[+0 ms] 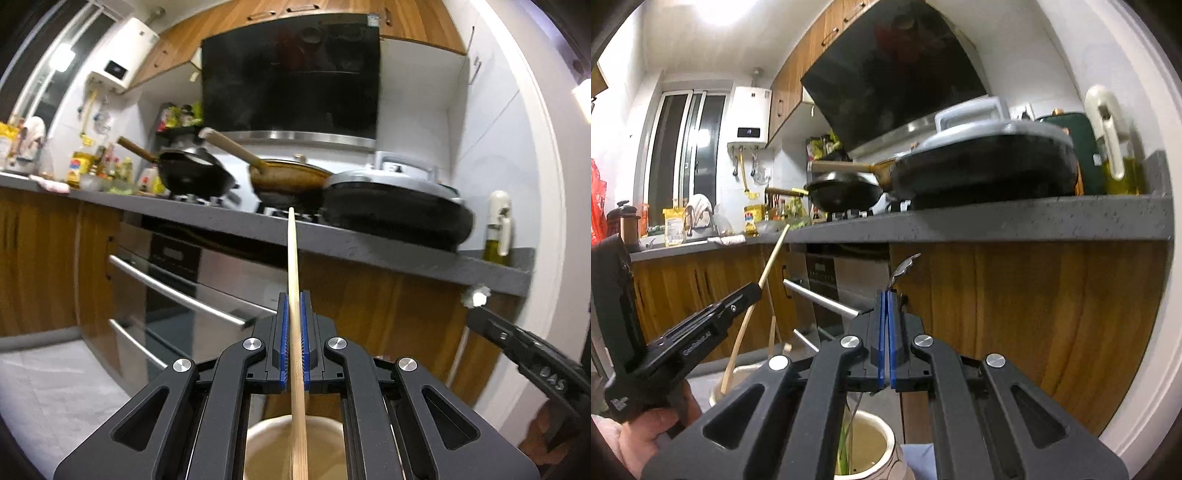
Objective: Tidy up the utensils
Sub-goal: 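Drop chopstick into tall cup with left tool while right tool drops spoon in short cup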
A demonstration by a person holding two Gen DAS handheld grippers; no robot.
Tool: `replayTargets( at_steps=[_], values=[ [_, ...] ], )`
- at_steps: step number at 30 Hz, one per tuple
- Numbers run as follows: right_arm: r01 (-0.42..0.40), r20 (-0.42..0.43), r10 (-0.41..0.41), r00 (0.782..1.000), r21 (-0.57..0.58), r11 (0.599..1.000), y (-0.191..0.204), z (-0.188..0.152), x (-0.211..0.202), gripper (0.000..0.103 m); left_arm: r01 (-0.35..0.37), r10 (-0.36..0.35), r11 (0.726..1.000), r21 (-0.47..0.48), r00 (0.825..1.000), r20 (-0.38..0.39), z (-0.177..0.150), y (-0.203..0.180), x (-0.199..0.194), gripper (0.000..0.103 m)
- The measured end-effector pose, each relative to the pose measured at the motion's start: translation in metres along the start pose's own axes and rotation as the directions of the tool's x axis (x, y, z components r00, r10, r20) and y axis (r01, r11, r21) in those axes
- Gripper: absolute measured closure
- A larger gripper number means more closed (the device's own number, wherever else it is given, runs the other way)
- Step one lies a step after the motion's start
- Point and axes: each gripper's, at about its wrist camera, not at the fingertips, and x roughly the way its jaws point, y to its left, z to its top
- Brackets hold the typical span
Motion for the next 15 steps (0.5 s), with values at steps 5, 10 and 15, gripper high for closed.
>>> replayTargets(
  at_steps=[5,10,15],
  values=[
    [-0.017,-0.052,0.016,0.999,-0.029,0.999,0.006,-0.009,0.009,0.102,0.013,-0.013,1.000,-0.002,0.999,-0.033,-0.009,0.007,-0.005,0.097],
    [-0.023,-0.097,0.020,0.995,-0.027,0.999,0.003,-0.017,0.014,0.102,0.012,-0.011,1.000,0.023,0.998,-0.060,-0.009,0.007,-0.035,0.097],
    [-0.016,-0.142,0.009,0.990,-0.047,0.999,0.004,-0.031,0.013,0.102,-0.039,0.052,0.994,0.106,0.991,-0.119,-0.019,-0.004,-0.055,0.097]
  ],
)
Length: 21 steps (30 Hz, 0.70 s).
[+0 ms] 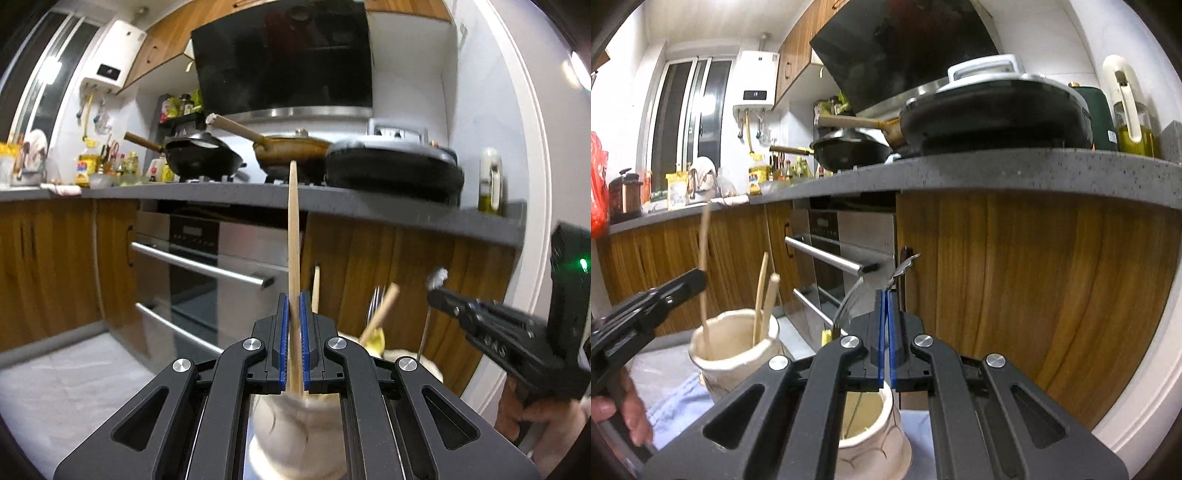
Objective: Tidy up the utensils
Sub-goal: 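Drop chopstick into tall cup with left tool while right tool drops spoon in short cup, then open both tools and move them back over the utensils on the cloth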
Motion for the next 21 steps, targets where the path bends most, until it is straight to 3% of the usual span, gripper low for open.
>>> replayTargets(
  at_steps=[9,12,14,16,18,21],
  values=[
    [0.012,-0.059,-0.014,0.998,-0.030,0.999,0.009,-0.011,0.009,0.102,-0.032,0.035,0.999,0.036,0.997,-0.070,-0.016,0.002,-0.005,0.093],
    [0.013,-0.064,-0.015,0.998,-0.028,1.000,0.010,-0.012,0.009,0.102,-0.034,0.037,0.998,0.049,0.997,-0.068,-0.017,0.000,-0.008,0.088],
    [0.010,-0.066,-0.012,0.998,-0.029,1.000,0.009,-0.012,0.010,0.101,-0.038,0.042,0.998,0.056,0.997,-0.063,-0.017,-0.001,-0.009,0.075],
    [0.012,-0.069,-0.013,0.998,-0.027,1.000,0.009,-0.012,0.010,0.093,-0.044,0.048,0.997,0.058,0.997,-0.062,-0.017,-0.001,-0.011,0.070],
    [0.007,-0.069,-0.008,0.998,-0.017,1.000,0.008,-0.010,0.013,0.063,-0.057,0.061,0.997,0.060,0.996,-0.069,-0.017,-0.001,-0.012,0.070],
    [0.008,-0.060,-0.008,0.998,-0.001,1.000,0.008,-0.010,0.007,0.057,-0.070,0.073,0.996,0.047,0.995,-0.074,-0.018,0.002,-0.018,0.061]
  ],
)
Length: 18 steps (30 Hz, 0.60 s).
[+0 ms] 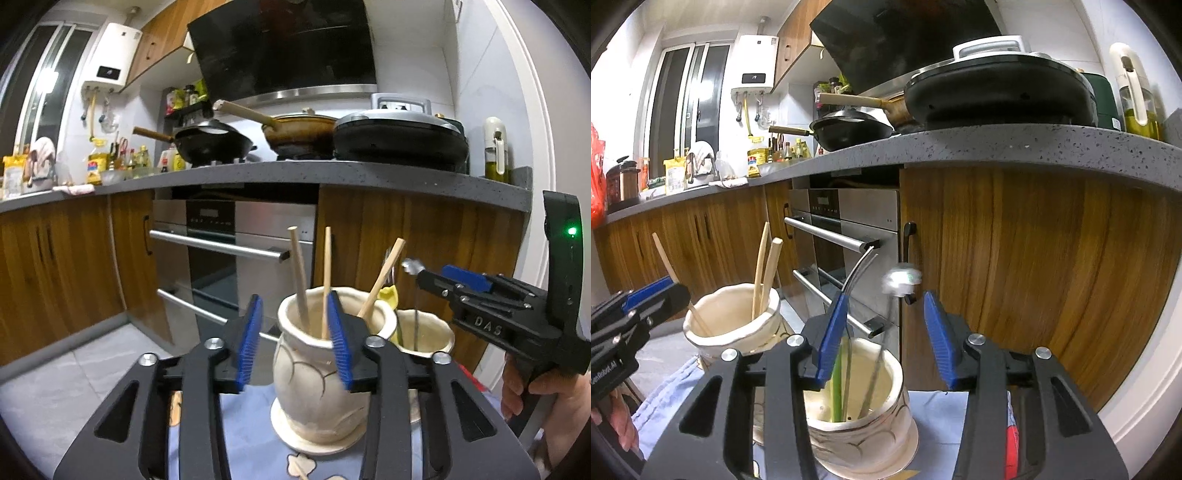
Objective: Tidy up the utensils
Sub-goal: 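Open both tools and move them back over the utensils on the cloth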
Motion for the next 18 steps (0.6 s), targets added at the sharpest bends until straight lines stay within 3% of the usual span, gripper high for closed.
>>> replayTargets(
  at_steps=[1,3,5,8,13,18],
  values=[
    [0.002,0.002,-0.002,1.000,0.004,1.000,0.000,0.000,-0.002,0.053,-0.004,0.004,1.000,-0.004,1.000,0.002,-0.001,0.002,-0.004,0.057],
    [0.006,0.006,-0.006,1.000,0.017,1.000,-0.001,-0.002,-0.007,0.033,-0.018,0.018,1.000,-0.003,1.000,0.003,-0.003,0.003,-0.009,0.054],
    [0.011,0.008,-0.012,1.000,0.029,1.000,-0.003,-0.003,-0.015,0.027,-0.031,0.031,1.000,-0.006,1.000,-0.003,-0.007,0.005,-0.016,0.040],
    [0.022,0.009,-0.023,1.000,0.051,0.998,-0.005,-0.005,-0.026,0.016,-0.039,0.038,0.999,-0.017,0.999,-0.014,-0.011,0.008,-0.025,0.027],
    [0.020,0.015,-0.021,1.000,0.084,0.996,-0.006,-0.013,-0.052,0.005,-0.051,0.050,0.998,-0.036,0.998,-0.035,-0.020,0.015,-0.041,0.017],
    [0.008,-0.039,-0.003,0.999,0.130,0.991,-0.009,-0.031,-0.068,0.005,-0.065,0.059,0.994,-0.083,0.995,-0.079,-0.033,0.026,-0.053,0.012]
  ],
)
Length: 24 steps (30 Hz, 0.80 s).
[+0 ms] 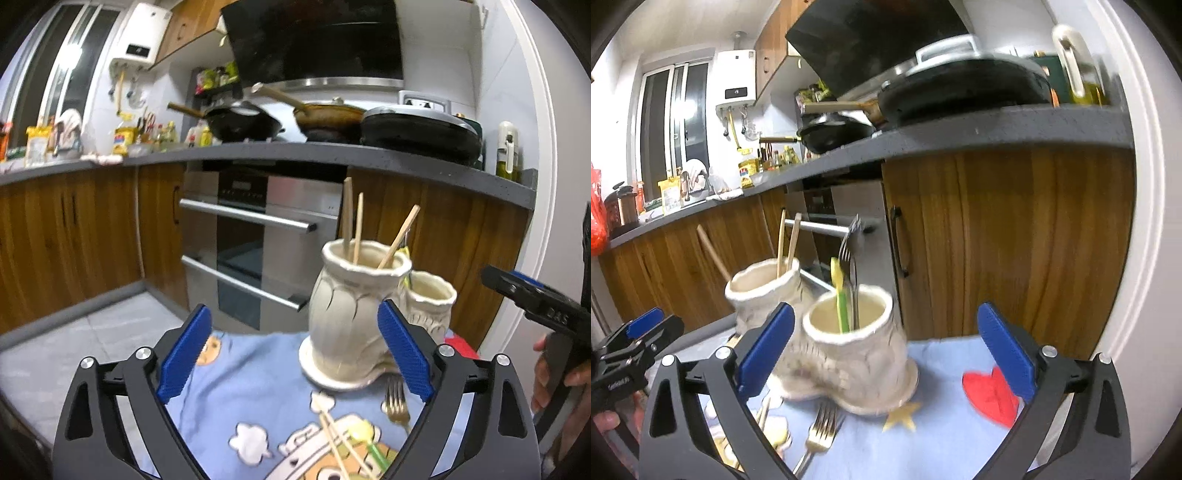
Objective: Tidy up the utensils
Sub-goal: 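Open both tools and move them back over the utensils on the cloth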
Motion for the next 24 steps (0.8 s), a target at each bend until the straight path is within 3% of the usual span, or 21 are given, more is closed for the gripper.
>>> replayTargets(
  at_steps=[7,11,18,22,24],
  values=[
    [-0.014,-0.109,0.020,0.994,0.052,0.999,-0.003,-0.025,-0.002,0.005,-0.014,0.013,1.000,-0.020,0.997,-0.074,-0.021,0.010,-0.010,0.011],
    [-0.025,-0.171,0.039,0.984,0.084,0.996,-0.001,-0.038,-0.002,0.005,-0.018,0.020,1.000,0.018,0.990,-0.137,-0.033,0.005,-0.009,0.011],
    [-0.058,-0.314,0.074,0.947,0.061,0.996,0.014,-0.063,0.013,0.005,-0.017,0.022,1.000,0.024,0.975,-0.220,-0.046,0.008,-0.005,0.011],
    [-0.082,-0.412,0.082,0.907,0.018,0.996,0.029,-0.076,0.024,0.005,-0.020,0.020,1.000,0.002,0.971,-0.240,-0.046,0.015,-0.003,0.011],
    [-0.103,-0.449,0.084,0.890,-0.017,0.995,0.039,-0.084,0.029,0.013,-0.015,0.015,1.000,0.002,0.971,-0.239,-0.046,0.016,-0.002,0.011]
  ],
)
